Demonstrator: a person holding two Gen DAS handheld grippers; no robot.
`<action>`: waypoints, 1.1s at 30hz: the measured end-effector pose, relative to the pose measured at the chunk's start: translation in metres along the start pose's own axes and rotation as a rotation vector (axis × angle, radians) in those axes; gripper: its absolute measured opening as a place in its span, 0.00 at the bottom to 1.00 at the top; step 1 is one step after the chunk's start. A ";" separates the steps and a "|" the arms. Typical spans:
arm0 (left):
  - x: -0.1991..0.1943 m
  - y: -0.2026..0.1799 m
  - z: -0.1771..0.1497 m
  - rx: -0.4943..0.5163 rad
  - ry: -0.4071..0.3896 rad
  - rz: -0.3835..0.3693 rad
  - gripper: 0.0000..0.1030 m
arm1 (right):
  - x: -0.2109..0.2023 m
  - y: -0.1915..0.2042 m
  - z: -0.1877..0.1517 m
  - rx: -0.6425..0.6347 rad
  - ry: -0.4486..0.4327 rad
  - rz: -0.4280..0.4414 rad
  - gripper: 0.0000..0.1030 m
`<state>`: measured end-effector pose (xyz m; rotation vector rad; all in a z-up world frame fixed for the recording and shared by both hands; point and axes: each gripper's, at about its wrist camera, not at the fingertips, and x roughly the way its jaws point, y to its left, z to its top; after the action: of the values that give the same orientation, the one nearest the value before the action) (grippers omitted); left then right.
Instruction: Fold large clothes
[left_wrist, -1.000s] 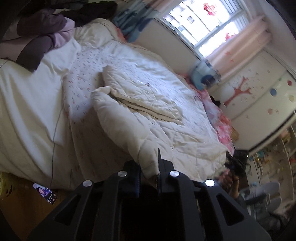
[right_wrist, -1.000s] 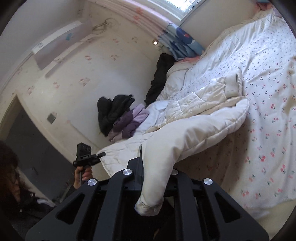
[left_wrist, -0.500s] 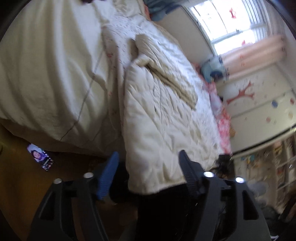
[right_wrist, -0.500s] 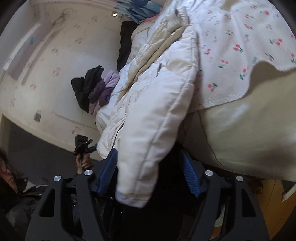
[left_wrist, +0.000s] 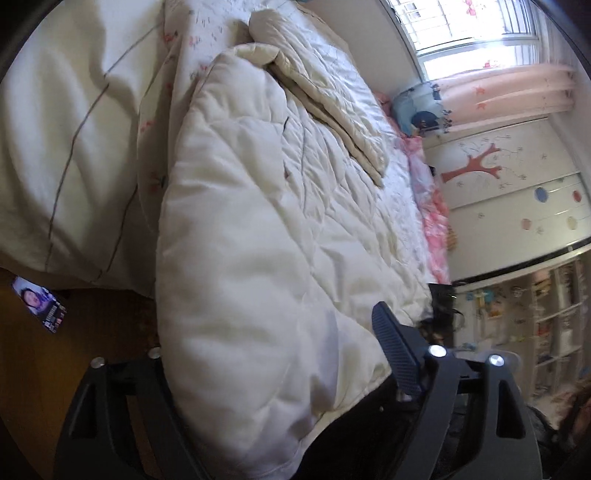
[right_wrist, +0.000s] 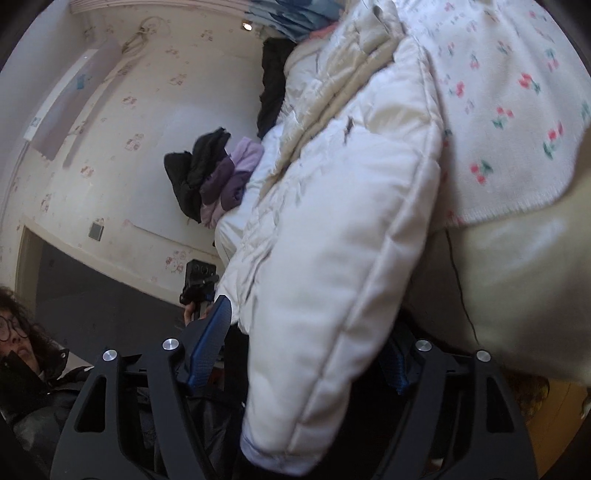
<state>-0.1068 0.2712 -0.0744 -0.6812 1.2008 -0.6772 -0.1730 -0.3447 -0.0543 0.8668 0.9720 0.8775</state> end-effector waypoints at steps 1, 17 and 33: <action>0.000 -0.005 0.001 0.010 -0.002 0.021 0.44 | 0.001 0.003 0.001 -0.011 -0.006 -0.001 0.36; -0.005 -0.030 0.002 0.151 -0.031 0.227 0.66 | -0.005 0.013 -0.005 -0.067 0.023 -0.195 0.52; -0.008 -0.037 -0.009 0.142 -0.123 0.305 0.14 | 0.018 0.086 -0.025 -0.446 0.022 -0.563 0.12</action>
<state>-0.1210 0.2539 -0.0428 -0.4033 1.1016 -0.4526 -0.2091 -0.2899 0.0097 0.1816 0.9232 0.5781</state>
